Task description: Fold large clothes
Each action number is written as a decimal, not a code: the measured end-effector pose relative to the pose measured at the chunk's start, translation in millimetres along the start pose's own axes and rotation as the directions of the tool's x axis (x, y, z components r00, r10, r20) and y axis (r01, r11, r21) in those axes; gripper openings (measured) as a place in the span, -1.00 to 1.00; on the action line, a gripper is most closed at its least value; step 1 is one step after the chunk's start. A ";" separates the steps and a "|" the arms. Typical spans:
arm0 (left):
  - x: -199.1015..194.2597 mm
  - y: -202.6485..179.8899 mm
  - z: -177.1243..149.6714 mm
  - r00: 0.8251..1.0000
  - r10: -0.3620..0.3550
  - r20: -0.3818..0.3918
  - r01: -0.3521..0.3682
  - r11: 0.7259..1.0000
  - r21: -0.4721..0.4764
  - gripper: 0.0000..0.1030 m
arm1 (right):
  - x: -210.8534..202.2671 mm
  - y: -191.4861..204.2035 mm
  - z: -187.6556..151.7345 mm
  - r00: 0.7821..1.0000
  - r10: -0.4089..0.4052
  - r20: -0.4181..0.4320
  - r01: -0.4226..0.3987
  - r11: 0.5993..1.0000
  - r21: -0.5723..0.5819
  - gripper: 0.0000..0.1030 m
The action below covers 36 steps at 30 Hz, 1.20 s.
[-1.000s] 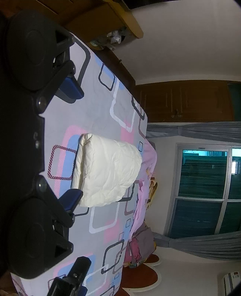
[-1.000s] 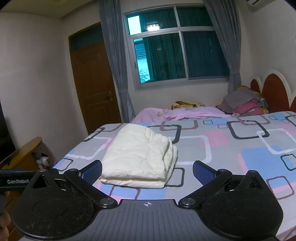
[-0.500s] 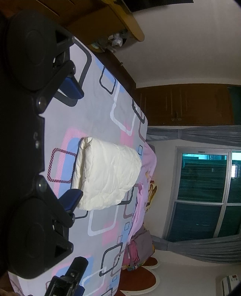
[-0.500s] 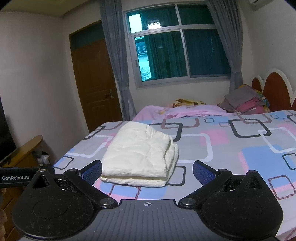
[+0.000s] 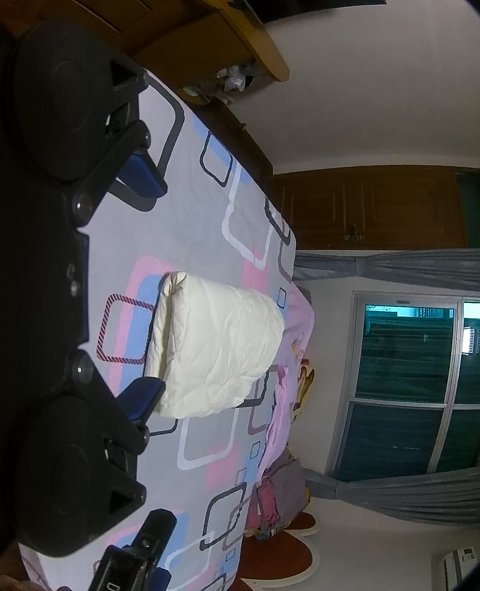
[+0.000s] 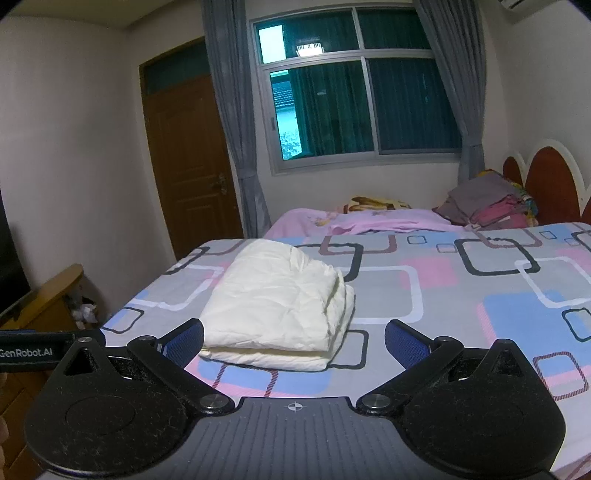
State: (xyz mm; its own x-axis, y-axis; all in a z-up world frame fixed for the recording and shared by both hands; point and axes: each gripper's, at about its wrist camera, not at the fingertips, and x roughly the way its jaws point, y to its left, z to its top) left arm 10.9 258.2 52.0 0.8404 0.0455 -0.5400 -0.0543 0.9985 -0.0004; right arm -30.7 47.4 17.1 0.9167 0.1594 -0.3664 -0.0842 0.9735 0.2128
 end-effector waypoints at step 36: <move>52.9 3.4 8.7 0.998 -0.030 -0.058 0.031 0.999 0.011 0.95 | 44.7 -6.8 -0.3 0.998 -0.013 -0.065 0.014 1.000 0.010 1.00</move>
State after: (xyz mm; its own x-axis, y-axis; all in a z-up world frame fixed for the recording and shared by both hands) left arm 59.8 264.3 30.7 0.8090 0.0132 -0.5877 -0.0221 0.9997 -0.0078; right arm 10.8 48.0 -1.0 0.8904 0.1567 -0.4274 -0.0676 0.9740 0.2162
